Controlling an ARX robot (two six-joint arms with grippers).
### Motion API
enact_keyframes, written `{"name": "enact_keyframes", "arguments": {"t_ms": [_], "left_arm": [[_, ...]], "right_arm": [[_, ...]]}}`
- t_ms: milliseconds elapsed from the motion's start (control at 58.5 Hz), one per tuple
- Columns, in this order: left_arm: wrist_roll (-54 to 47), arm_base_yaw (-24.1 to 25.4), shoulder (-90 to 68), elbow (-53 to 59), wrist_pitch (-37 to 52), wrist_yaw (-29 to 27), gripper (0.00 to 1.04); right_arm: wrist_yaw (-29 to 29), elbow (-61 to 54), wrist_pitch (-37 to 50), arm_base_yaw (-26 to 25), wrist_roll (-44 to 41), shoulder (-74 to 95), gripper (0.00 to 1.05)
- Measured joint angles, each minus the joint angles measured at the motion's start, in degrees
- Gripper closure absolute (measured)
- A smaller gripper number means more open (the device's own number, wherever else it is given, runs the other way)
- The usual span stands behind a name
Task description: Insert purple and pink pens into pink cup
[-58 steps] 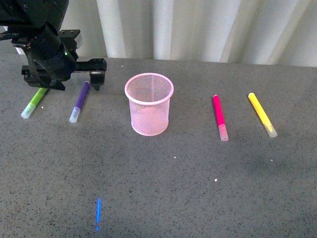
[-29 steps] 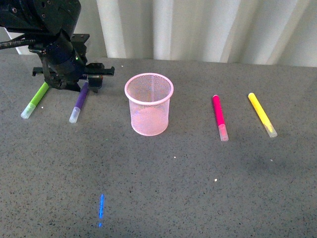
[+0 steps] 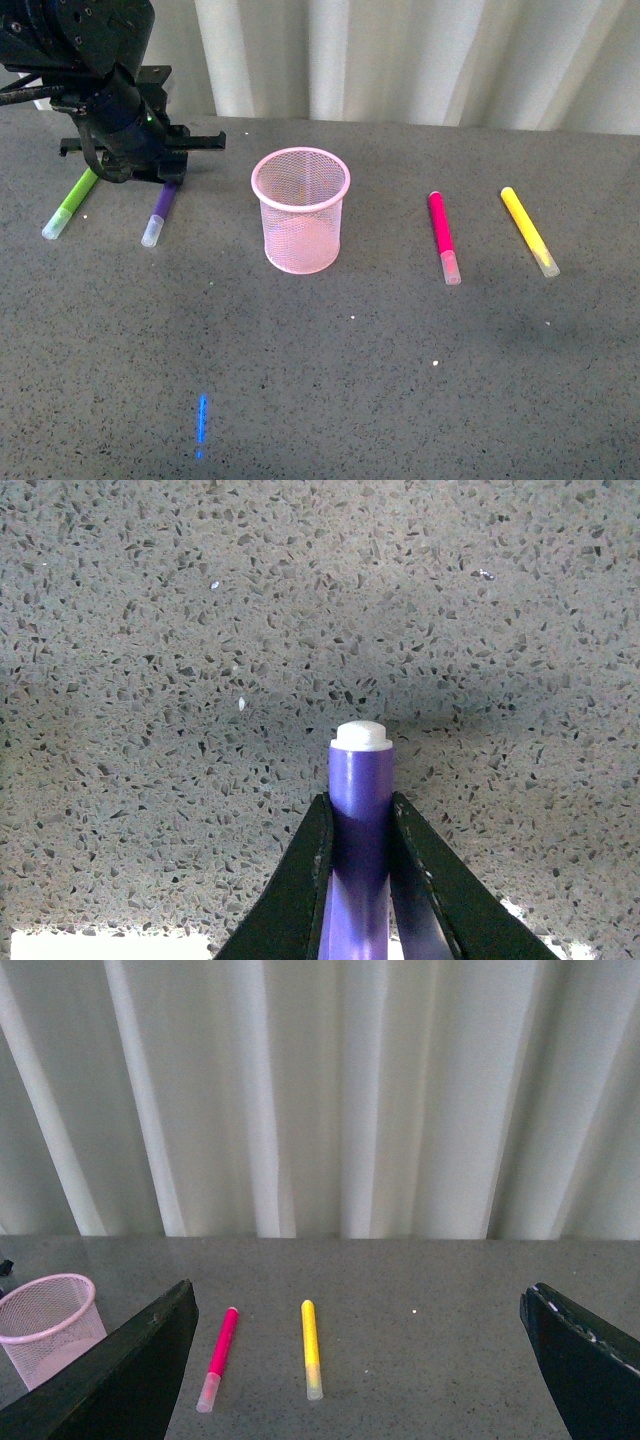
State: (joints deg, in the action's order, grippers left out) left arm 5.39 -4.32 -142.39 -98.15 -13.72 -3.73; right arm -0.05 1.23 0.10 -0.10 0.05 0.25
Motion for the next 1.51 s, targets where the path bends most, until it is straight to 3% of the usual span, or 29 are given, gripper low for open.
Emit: {"name": "enact_keyframes", "arguments": {"t_ms": [325,753,941,1505], "left_arm": [[2.7,3.1,7.3,7.6,12.1,1.2,0.92],[8.8,7.4,36.1,30.8,41.7,4.4,0.92],[11.5,4.1,42.2,39.3,52.1,4.4,0.92],[19.4,-15.0,37.9,49.9,77.2,-2.1,0.92]], "right_arm": [[0.0,0.0,0.0,0.0,0.0,0.0,0.07],[0.0,0.0,0.0,0.0,0.0,0.0,0.07],[0.0,0.0,0.0,0.0,0.0,0.0,0.07],[0.0,0.0,0.0,0.0,0.0,0.0,0.07]]}}
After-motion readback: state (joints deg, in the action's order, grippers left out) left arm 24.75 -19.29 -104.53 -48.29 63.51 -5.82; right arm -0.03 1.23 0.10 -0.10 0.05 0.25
